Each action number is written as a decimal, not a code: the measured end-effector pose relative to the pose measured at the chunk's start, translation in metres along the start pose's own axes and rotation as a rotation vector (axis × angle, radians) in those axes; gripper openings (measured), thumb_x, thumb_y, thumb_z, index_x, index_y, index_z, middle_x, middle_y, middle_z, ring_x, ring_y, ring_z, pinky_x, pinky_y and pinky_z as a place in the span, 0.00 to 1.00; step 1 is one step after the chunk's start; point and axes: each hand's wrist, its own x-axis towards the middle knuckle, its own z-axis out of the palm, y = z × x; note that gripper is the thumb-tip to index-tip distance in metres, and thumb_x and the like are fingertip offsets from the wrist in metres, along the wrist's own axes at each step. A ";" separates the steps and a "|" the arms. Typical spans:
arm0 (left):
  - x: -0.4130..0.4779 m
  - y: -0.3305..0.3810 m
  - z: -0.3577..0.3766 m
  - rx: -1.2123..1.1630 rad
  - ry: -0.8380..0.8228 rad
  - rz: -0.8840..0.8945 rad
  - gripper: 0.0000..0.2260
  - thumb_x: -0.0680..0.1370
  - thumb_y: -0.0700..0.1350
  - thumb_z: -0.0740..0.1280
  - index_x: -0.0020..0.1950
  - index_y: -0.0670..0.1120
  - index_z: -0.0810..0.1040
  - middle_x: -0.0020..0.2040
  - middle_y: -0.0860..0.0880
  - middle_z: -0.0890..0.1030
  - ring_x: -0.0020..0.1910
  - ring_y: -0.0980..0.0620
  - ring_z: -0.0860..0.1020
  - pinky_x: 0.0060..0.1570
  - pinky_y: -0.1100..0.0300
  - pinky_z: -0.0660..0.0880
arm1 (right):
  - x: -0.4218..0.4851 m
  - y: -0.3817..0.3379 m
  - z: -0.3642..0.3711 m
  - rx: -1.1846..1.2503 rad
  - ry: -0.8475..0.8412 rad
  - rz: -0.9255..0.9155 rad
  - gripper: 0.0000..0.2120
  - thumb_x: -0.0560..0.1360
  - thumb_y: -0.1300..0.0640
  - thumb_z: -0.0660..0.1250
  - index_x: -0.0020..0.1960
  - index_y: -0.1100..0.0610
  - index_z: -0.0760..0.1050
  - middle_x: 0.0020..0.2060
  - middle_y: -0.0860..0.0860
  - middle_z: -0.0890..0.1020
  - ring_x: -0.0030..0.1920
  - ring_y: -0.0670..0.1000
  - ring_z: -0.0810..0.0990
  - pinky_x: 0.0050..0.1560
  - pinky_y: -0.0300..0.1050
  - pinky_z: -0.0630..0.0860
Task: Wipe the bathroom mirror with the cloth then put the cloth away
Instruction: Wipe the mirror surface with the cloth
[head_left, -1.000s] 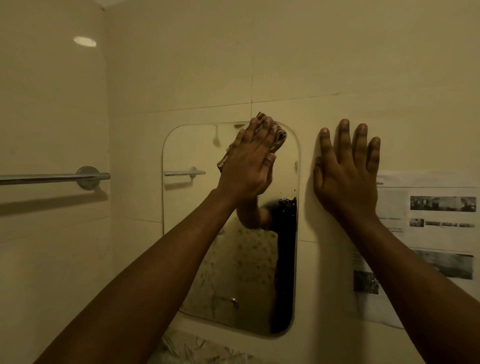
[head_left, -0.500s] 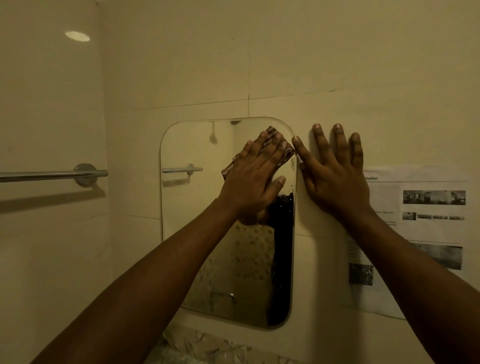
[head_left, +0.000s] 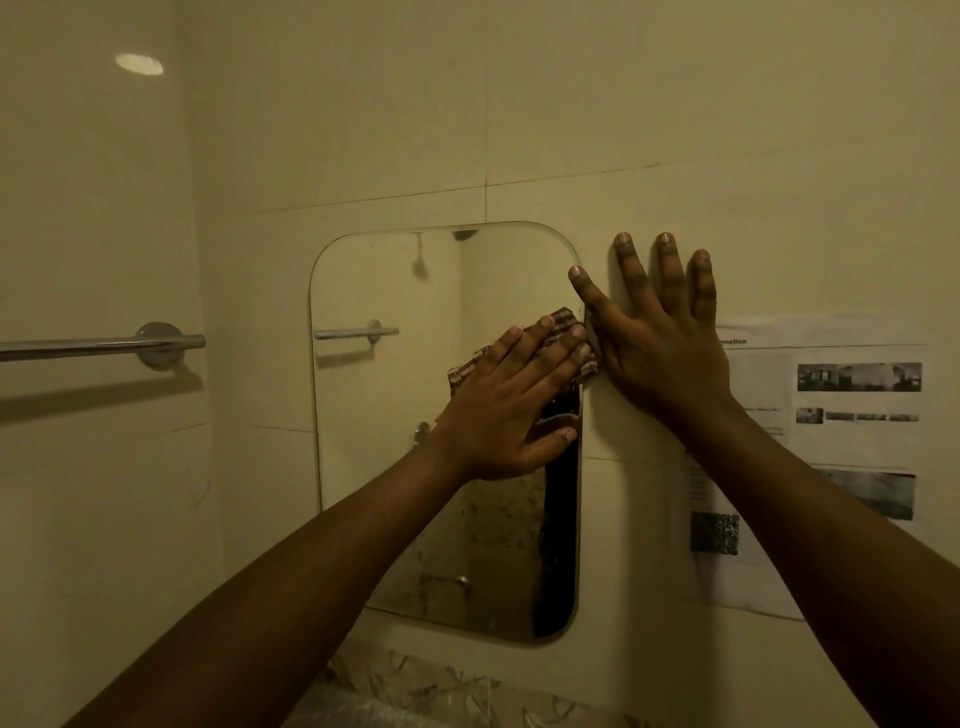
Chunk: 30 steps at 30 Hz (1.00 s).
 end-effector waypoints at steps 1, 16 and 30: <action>-0.004 0.001 0.002 0.007 -0.002 0.017 0.38 0.82 0.63 0.60 0.88 0.47 0.54 0.88 0.47 0.52 0.88 0.45 0.46 0.86 0.44 0.46 | 0.000 0.000 0.000 -0.002 0.001 -0.002 0.30 0.88 0.38 0.45 0.88 0.43 0.50 0.87 0.61 0.52 0.85 0.70 0.48 0.83 0.72 0.48; -0.097 0.037 0.030 0.106 -0.160 0.295 0.38 0.82 0.65 0.59 0.87 0.47 0.56 0.88 0.46 0.53 0.88 0.45 0.48 0.86 0.45 0.43 | 0.001 -0.001 -0.004 0.016 -0.015 0.009 0.29 0.88 0.43 0.51 0.88 0.44 0.50 0.86 0.62 0.53 0.85 0.71 0.48 0.83 0.73 0.47; -0.033 -0.025 0.004 0.198 -0.106 0.284 0.35 0.86 0.64 0.54 0.88 0.47 0.54 0.88 0.44 0.53 0.88 0.43 0.49 0.86 0.44 0.45 | 0.000 0.001 0.002 0.005 0.000 -0.001 0.29 0.88 0.42 0.49 0.88 0.45 0.50 0.86 0.63 0.53 0.85 0.71 0.48 0.82 0.73 0.47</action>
